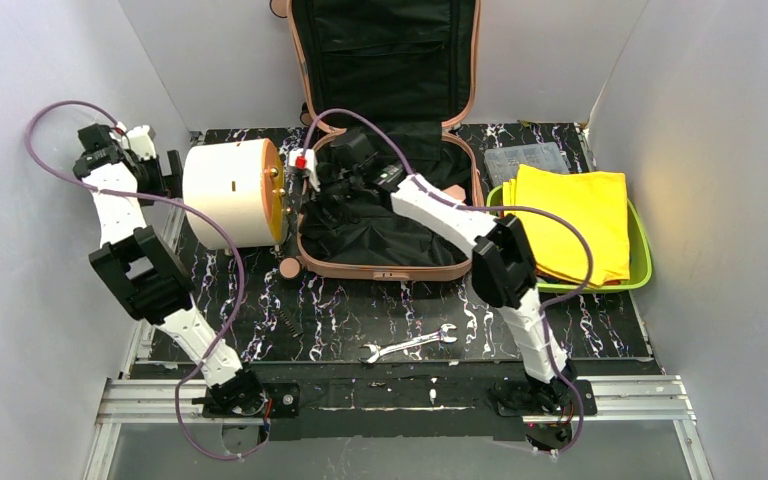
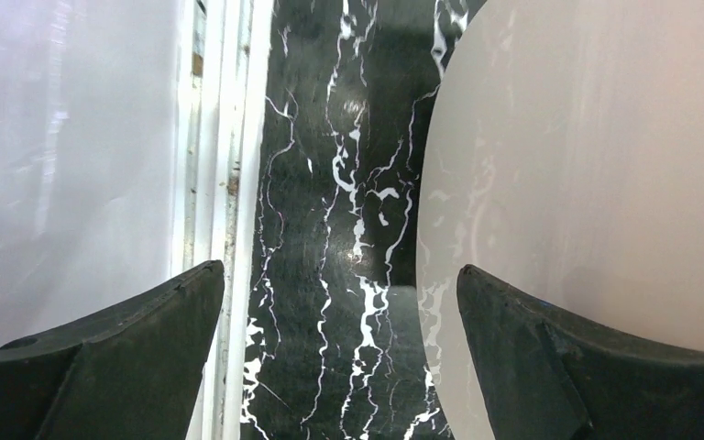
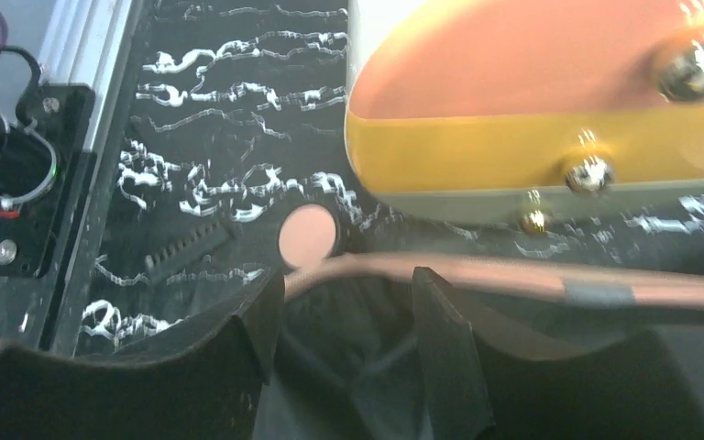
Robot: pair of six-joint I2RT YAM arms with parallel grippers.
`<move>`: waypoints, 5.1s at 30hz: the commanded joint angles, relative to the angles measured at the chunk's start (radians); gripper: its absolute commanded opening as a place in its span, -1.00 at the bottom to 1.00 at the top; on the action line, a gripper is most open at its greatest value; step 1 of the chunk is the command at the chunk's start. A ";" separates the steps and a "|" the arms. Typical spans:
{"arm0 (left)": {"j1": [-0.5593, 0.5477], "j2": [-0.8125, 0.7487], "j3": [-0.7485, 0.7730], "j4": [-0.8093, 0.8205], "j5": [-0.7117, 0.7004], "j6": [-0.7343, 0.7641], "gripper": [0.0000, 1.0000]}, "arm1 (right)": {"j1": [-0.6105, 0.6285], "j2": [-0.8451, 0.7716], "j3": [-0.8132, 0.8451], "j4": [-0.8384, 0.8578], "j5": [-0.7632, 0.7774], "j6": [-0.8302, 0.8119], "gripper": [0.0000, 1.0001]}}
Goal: Open, take out, and arrange the luggage
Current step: Move the storage box to the corner of the board.
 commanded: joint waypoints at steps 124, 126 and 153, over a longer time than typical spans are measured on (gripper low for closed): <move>-0.311 -0.510 -0.500 0.177 -0.246 0.139 -0.13 | -0.461 -0.887 -1.185 0.403 -0.256 -0.063 0.60; -0.289 -0.513 -0.495 0.176 -0.229 0.141 -0.13 | -0.462 -0.885 -1.184 0.403 -0.255 -0.061 0.60; -0.157 -0.493 -0.124 0.142 -0.125 -0.116 -0.83 | -0.473 -0.882 -1.183 0.388 -0.274 -0.070 0.59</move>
